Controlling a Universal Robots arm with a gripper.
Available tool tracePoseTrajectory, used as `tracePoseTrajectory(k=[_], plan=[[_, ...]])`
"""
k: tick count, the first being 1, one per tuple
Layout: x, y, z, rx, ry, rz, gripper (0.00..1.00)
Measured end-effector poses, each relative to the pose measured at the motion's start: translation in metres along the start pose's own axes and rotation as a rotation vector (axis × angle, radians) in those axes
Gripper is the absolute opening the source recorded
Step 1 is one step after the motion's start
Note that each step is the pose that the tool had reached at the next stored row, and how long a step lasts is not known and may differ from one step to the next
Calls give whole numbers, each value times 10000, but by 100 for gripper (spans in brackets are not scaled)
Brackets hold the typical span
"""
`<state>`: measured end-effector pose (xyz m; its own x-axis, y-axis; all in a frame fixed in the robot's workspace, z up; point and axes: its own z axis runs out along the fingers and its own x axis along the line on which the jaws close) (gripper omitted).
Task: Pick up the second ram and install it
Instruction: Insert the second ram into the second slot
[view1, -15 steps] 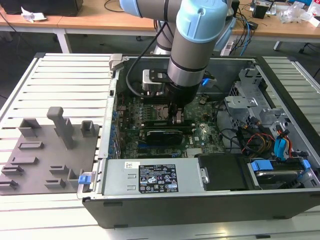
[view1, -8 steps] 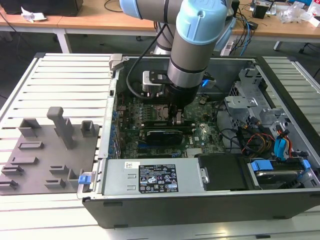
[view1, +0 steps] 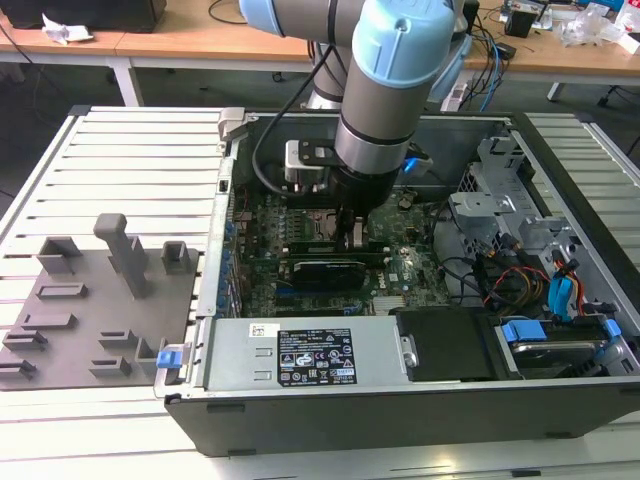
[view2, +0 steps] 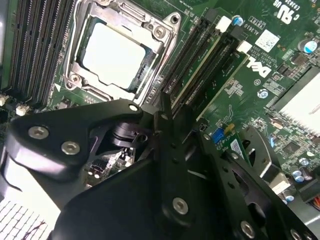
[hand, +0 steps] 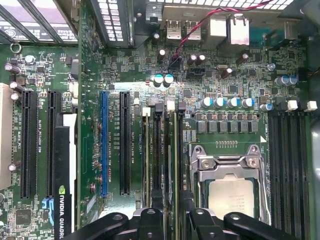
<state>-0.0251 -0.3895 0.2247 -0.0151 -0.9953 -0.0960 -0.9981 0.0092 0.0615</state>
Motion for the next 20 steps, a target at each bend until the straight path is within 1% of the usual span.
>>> tracePoseTrajectory(k=[1,2,3,4,6,7,8,9,20], plan=[[-2,2,-29,-1,2,0,27],[-8,5,-87,-1,2,-1,27],[-18,11,-179,0,9,0,27],[-28,16,-270,0,35,0,27],[-43,22,-344,1,126,7,27],[-50,22,-367,1,154,8,26],[-53,24,-383,3,155,9,13],[-53,24,-390,2,158,9,11],[-54,25,-395,2,158,10,11]])
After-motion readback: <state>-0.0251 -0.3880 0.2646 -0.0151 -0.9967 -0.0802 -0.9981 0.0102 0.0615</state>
